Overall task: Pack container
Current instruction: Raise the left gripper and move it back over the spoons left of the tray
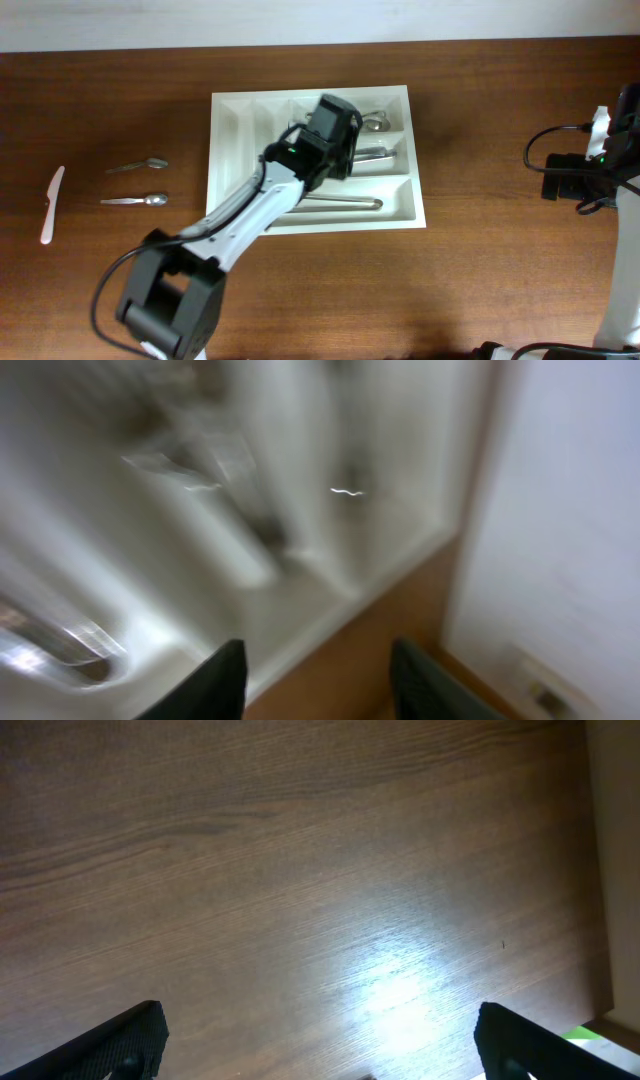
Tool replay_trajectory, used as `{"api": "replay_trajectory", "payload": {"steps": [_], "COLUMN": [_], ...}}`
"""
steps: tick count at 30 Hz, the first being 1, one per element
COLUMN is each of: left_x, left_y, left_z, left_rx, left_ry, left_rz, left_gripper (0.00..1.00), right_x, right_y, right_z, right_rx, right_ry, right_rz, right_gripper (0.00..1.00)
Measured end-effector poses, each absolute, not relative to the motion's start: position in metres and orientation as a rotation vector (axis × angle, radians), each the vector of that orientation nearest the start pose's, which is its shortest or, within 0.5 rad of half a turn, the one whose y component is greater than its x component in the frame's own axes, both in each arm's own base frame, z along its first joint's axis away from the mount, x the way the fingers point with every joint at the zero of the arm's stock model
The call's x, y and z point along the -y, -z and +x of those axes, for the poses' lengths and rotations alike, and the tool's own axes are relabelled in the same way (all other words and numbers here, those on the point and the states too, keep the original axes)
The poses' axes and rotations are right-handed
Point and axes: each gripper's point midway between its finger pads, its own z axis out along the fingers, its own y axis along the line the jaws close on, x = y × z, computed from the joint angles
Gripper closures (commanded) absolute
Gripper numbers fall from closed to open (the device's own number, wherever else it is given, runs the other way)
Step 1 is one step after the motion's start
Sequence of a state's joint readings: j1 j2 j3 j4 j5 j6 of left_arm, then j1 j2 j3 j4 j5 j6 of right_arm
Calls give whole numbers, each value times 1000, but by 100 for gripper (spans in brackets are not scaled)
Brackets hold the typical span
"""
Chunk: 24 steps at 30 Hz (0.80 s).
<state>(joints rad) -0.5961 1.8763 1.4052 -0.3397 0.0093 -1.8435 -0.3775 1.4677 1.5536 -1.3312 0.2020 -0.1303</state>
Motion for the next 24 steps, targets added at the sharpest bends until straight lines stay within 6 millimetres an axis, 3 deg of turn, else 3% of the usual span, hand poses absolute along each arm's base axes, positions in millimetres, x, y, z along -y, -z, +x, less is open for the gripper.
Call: {"api": "replay_trajectory", "payload": {"steps": [1,3,8,14,18,24], "left_x": [290,287,263,220,167,94], "left_y": [-155,-181,-217,-238,-237,-237], "left_z": [436,445,456,464,462,474], "left_rx": [-2168,-2138,-2172,-2202,-2246,-2237], "left_ry": [1095,1139,1008,788,630,496], "left_rz": [-1461,-1309,-822,-273,-127,-172], "left_gripper": [40,35,3,1,1,1], "right_x": [146,146,146,146,146,146], "right_y": [-227,-227,-227,-227,-227,-227], "right_z": [275,275,275,275,275,275], "right_rx": [-2823,-2824,-2823,-2823,-2822,-2823], "right_ry": [397,397,397,397,397,397], "right_rz": [398,397,399,399,399,398], "right_gripper": [1,1,1,1,1,1]}}
